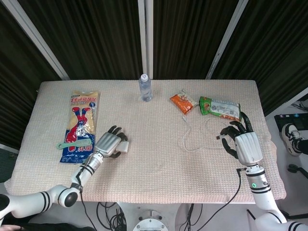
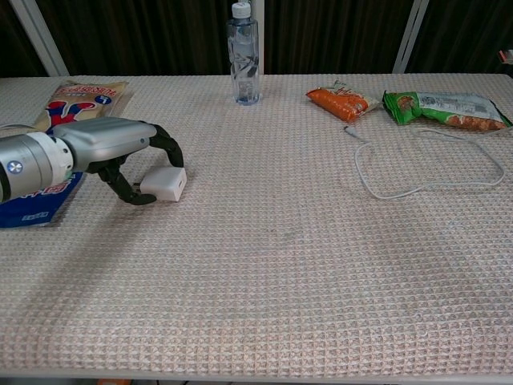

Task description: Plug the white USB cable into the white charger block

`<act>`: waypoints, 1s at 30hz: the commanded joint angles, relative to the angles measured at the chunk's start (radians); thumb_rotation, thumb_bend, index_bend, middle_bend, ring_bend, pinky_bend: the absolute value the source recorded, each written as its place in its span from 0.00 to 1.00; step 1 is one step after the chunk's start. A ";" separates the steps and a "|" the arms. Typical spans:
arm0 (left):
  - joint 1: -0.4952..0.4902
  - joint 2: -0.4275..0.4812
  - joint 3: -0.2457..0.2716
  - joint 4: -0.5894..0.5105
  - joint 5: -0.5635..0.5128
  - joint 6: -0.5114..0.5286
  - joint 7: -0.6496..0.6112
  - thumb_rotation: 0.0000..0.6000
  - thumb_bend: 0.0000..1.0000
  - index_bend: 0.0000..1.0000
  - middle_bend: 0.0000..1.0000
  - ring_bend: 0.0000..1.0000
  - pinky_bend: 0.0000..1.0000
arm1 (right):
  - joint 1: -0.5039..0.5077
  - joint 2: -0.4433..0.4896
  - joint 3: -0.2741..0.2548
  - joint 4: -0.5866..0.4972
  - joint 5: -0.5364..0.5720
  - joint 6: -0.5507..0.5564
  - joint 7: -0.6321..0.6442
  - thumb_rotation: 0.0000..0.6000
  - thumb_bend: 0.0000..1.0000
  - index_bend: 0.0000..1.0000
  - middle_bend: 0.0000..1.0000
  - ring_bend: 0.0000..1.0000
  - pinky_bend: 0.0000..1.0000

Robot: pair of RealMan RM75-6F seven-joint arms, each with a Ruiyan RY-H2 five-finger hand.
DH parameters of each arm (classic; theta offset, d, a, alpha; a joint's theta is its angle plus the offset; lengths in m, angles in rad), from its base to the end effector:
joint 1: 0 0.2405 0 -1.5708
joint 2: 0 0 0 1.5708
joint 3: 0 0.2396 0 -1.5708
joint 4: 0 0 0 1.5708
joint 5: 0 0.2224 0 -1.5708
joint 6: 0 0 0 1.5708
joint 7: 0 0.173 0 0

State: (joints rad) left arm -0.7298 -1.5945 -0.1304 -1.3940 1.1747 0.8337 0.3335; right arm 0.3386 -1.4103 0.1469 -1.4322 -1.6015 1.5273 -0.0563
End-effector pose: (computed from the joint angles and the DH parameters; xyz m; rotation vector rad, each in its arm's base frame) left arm -0.1475 0.3458 -0.0742 -2.0268 -0.9482 -0.7975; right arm -0.2102 -0.2906 0.0849 1.4770 -0.6528 1.2669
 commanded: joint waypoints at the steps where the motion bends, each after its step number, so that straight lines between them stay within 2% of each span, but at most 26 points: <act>1: -0.003 0.000 0.001 -0.001 -0.003 0.000 -0.002 1.00 0.28 0.30 0.25 0.06 0.00 | -0.001 -0.001 0.000 0.001 0.002 0.000 0.002 1.00 0.40 0.60 0.51 0.29 0.00; 4: -0.006 -0.002 0.003 -0.001 -0.005 0.000 -0.009 1.00 0.29 0.32 0.26 0.06 0.00 | -0.004 -0.003 -0.002 0.002 0.003 0.000 0.004 1.00 0.40 0.60 0.51 0.29 0.00; 14: 0.002 -0.022 -0.001 0.023 0.002 0.036 -0.055 1.00 0.31 0.40 0.37 0.15 0.03 | -0.008 -0.004 -0.004 0.003 -0.002 0.005 0.010 1.00 0.40 0.60 0.51 0.29 0.00; 20: 0.020 0.002 -0.014 -0.008 0.001 0.089 -0.064 1.00 0.31 0.41 0.42 0.19 0.06 | 0.005 0.000 -0.006 -0.014 -0.027 0.001 0.004 1.00 0.40 0.61 0.51 0.29 0.00; 25: 0.032 0.041 -0.037 -0.059 -0.027 0.128 -0.042 1.00 0.31 0.41 0.45 0.22 0.08 | 0.045 0.016 -0.008 -0.060 -0.037 -0.066 -0.001 1.00 0.40 0.61 0.51 0.29 0.00; 30: 0.037 0.088 -0.068 -0.140 -0.072 0.162 -0.005 1.00 0.31 0.41 0.45 0.22 0.08 | 0.126 0.017 0.022 -0.123 -0.024 -0.179 -0.053 1.00 0.40 0.61 0.51 0.29 0.00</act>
State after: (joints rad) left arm -0.6962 -1.5273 -0.1838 -1.5042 1.1225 0.9796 0.3101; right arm 0.4245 -1.3941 0.1514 -1.5222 -1.6359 1.4003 -0.0796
